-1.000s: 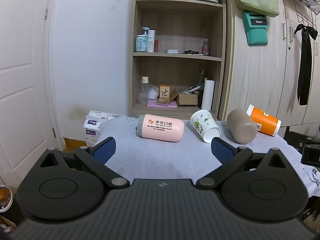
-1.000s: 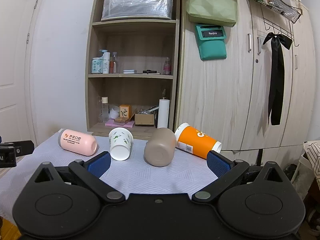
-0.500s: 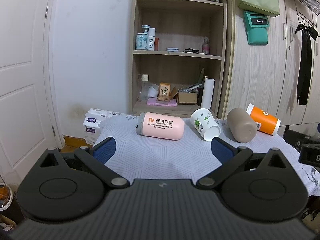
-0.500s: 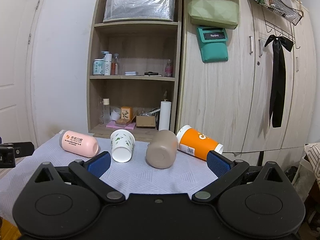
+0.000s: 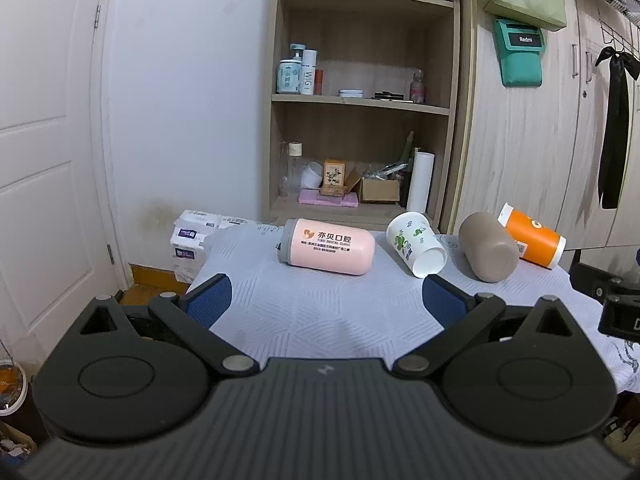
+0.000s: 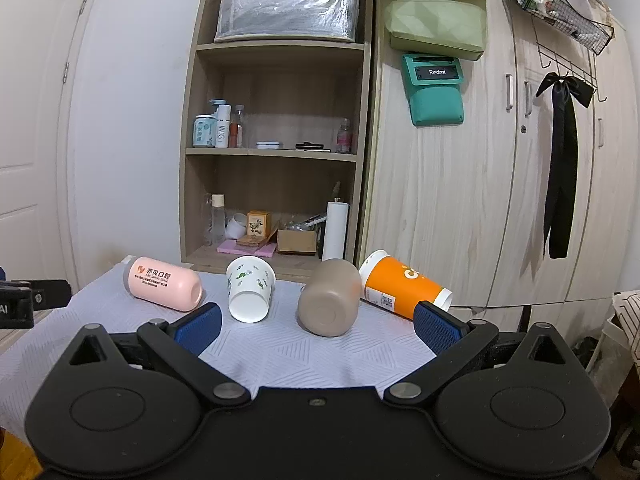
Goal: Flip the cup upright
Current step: 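Move the right tool down onto the pink tumbler and close around its body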
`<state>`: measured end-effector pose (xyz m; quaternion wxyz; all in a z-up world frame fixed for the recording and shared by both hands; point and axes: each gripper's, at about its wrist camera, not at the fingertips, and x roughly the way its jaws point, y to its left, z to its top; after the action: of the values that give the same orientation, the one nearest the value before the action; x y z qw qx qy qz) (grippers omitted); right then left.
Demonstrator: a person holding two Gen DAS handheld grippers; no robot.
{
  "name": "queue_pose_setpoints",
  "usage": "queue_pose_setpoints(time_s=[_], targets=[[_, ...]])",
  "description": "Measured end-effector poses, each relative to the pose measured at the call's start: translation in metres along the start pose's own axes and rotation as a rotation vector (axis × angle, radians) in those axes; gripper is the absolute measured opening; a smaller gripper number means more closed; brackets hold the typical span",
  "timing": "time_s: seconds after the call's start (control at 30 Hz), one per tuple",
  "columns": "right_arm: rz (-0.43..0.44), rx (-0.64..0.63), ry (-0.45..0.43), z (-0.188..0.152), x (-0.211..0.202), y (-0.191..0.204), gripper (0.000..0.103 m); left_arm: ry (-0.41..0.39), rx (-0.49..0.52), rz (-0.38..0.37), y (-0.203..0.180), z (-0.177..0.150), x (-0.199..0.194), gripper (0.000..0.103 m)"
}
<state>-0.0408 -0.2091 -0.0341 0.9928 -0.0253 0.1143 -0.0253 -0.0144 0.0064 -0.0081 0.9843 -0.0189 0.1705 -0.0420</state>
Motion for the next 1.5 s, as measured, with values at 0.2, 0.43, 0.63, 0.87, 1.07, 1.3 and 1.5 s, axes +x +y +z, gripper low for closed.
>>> queue_pose_setpoints(time_s=[0.2, 0.43, 0.63, 0.87, 1.07, 1.3, 1.5], targets=[[0.010, 0.004, 0.007, -0.002, 0.004, 0.000, 0.103, 0.020, 0.002, 0.006, 0.001, 0.000, 0.004, 0.103], [0.133, -0.065, -0.066, 0.006, 0.017, 0.004, 0.103, 0.100, -0.035, 0.018, 0.008, 0.008, 0.019, 0.103], [0.419, 0.008, -0.056, 0.032, 0.055, -0.008, 0.103, 0.122, -0.104, -0.002, 0.022, 0.029, 0.034, 0.103], [0.610, -0.197, 0.070, 0.044, 0.114, 0.024, 0.103, 0.192, -0.248, -0.037, 0.041, 0.039, 0.076, 0.103], [0.688, -0.356, 0.115, 0.047, 0.151, 0.060, 0.103, 0.276, -0.389, -0.082, 0.061, 0.032, 0.123, 0.100], [0.727, -0.558, 0.103, 0.041, 0.183, 0.095, 0.102, 0.348, -0.578, -0.160, 0.079, 0.025, 0.177, 0.098], [0.722, -0.555, 0.163, 0.046, 0.218, 0.102, 0.102, 0.361, -0.683, -0.178, 0.087, 0.029, 0.205, 0.095]])
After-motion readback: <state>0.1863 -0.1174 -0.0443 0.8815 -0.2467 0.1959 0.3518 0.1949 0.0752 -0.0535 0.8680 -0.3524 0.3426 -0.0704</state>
